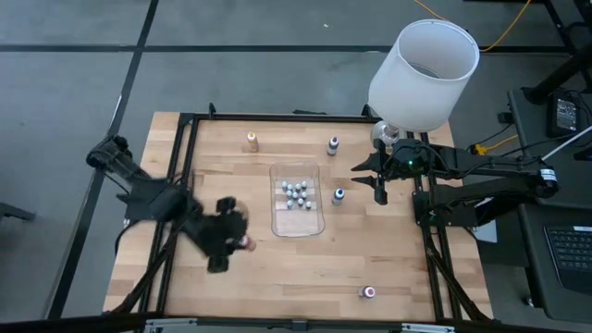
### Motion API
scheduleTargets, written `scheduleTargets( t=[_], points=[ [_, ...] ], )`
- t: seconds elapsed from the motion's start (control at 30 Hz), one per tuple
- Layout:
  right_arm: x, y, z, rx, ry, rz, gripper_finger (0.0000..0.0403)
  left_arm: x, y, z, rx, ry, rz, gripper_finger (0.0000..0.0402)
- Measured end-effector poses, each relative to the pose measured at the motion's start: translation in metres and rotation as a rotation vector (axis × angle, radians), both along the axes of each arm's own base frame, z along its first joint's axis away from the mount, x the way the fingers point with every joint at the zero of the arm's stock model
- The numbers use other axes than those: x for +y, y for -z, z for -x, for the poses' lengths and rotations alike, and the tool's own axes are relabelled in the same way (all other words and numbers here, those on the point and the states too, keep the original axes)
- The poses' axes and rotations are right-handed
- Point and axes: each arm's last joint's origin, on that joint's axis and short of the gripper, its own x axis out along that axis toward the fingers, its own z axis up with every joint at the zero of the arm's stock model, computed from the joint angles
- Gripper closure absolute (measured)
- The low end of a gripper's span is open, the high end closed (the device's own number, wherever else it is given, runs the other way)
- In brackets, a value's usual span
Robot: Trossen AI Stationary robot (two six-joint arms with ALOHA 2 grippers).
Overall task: Pick & Place food coloring
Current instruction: Put the large red food coloring into the transparent bin
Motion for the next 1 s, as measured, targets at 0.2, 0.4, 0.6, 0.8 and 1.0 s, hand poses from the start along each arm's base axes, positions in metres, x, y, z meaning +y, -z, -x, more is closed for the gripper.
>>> scheduleTargets(
  t=[0.2, 0.4, 0.6, 0.8, 1.0],
  points=[
    [0.0, 0.0, 0.0, 0.0, 0.0, 0.0, 0.0265, 0.043, -0.03, -0.051, -0.015, 0.03, -0.04, 0.0257],
    [0.0, 0.0, 0.0, 0.0, 0.0, 0.0, 0.0265, 0.083, -0.054, -0.087, -0.059, 0.029, -0.103, 0.0257],
    [0.0, 0.0, 0.0, 0.0, 0.0, 0.0, 0.0265, 0.097, -0.035, -0.104, -0.055, 0.033, -0.148, 0.0254],
    [0.0, 0.0, 0.0, 0.0, 0.0, 0.0, 0.0265, 0.095, 0.024, -0.114, 0.016, 0.062, -0.125, 0.0253],
    [0.0, 0.0, 0.0, 0.0, 0.0, 0.0, 0.0265, 0.097, 0.079, -0.116, 0.043, 0.042, -0.11, 0.0253]
  ],
)
